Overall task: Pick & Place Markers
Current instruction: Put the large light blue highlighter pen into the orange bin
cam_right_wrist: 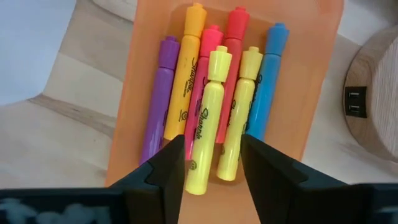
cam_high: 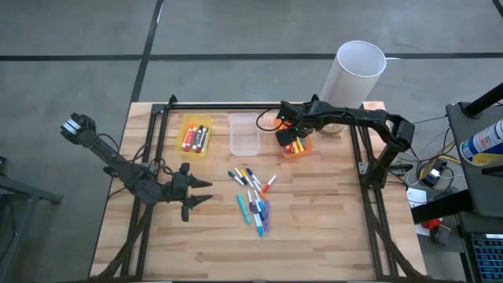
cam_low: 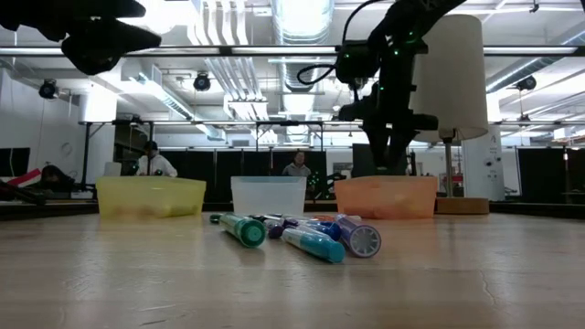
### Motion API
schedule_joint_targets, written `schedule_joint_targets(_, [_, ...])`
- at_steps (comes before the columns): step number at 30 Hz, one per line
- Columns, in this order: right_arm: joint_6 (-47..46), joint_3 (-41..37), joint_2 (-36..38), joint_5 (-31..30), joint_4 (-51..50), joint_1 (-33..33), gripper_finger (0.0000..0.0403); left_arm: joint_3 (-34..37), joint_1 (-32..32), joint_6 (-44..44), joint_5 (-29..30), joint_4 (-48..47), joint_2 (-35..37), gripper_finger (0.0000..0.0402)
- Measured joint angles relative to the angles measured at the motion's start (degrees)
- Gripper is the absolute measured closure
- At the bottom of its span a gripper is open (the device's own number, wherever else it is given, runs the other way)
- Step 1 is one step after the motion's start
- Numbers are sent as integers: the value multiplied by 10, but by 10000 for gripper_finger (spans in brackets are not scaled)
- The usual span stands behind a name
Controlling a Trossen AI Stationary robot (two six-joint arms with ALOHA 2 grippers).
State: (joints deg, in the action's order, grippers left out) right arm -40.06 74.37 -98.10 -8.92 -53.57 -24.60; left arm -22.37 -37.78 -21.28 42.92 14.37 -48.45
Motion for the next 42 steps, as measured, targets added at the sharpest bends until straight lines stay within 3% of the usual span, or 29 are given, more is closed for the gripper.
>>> schedule_joint_targets(16, [3, 77, 5, 1, 11, 76, 282, 11, 0, 8, 0, 1, 0, 211])
schedule_joint_targets(22, [13, 85, 5, 0, 73, 118, 290, 12, 0, -7, -3, 1, 0, 211])
schedule_joint_targets(26, [27, 85, 5, -1, 110, 152, 296, 21, 1, -8, -47, 0, 0, 211])
schedule_joint_targets(33, [48, 85, 5, -3, 180, 211, 307, 23, 2, 16, -59, 1, -7, 211])
schedule_joint_targets(39, [83, 85, 5, -74, 191, 264, 317, 20, 21, 27, -122, 29, -51, 211])
schedule_joint_targets(42, [94, 85, 5, -116, 192, 283, 322, 9, 33, 36, -120, 26, -77, 211])
